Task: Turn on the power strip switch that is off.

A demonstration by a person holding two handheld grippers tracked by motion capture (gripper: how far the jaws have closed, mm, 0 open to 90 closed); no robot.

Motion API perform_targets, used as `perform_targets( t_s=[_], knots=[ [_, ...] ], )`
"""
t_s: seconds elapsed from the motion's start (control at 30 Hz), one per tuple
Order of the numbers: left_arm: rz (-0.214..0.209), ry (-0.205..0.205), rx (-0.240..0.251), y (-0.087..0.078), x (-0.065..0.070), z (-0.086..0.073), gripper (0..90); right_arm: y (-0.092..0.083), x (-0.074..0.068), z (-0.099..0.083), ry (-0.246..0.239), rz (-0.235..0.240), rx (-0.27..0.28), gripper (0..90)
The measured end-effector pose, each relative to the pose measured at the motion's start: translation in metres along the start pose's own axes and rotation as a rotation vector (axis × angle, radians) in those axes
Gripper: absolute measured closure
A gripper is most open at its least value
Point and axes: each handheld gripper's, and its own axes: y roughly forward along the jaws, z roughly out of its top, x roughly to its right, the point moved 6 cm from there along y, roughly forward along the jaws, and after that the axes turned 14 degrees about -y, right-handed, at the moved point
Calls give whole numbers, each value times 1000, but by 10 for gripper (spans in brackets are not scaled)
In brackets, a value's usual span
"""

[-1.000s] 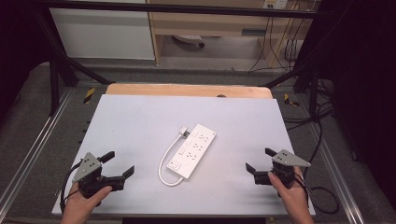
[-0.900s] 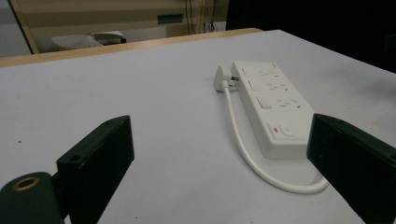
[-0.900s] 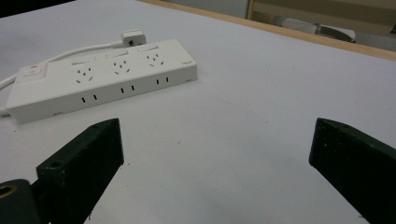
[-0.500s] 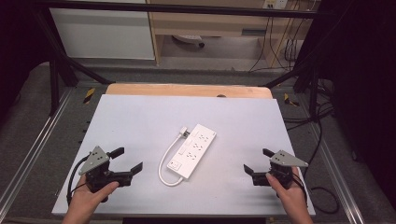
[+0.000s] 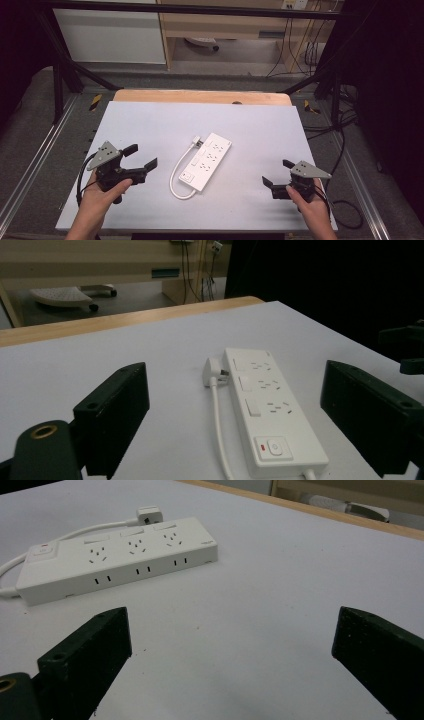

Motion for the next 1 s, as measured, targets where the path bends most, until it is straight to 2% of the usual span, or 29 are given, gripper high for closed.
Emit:
perform_targets(
  t_s=[0.13, 0.33, 0.6, 0.77, 0.87, 0.9, 1.0],
  knots=[
    [-27, 26, -30, 9, 11, 10, 113, 1, -2, 1, -5, -3, -5, 30],
    [-37, 47, -30, 19, 20, 21, 111, 2, -6, 2, -11, -1, -9, 31],
    [-39, 47, -28, 38, 29, 37, 138, 2, -9, 4, -12, 5, -9, 30],
    [-56, 51, -16, 48, 33, 38, 150, 4, -11, 4, -24, 18, -11, 28],
    [-44, 64, -21, 51, 34, 35, 154, 4, -11, 4, -23, 17, -13, 28],
    [-51, 52, -15, 51, 34, 34, 163, 5, -11, 4, -23, 17, -14, 28],
    [-46, 54, -16, 52, 35, 33, 164, 5, -10, 3, -25, 17, -18, 28]
  ],
)
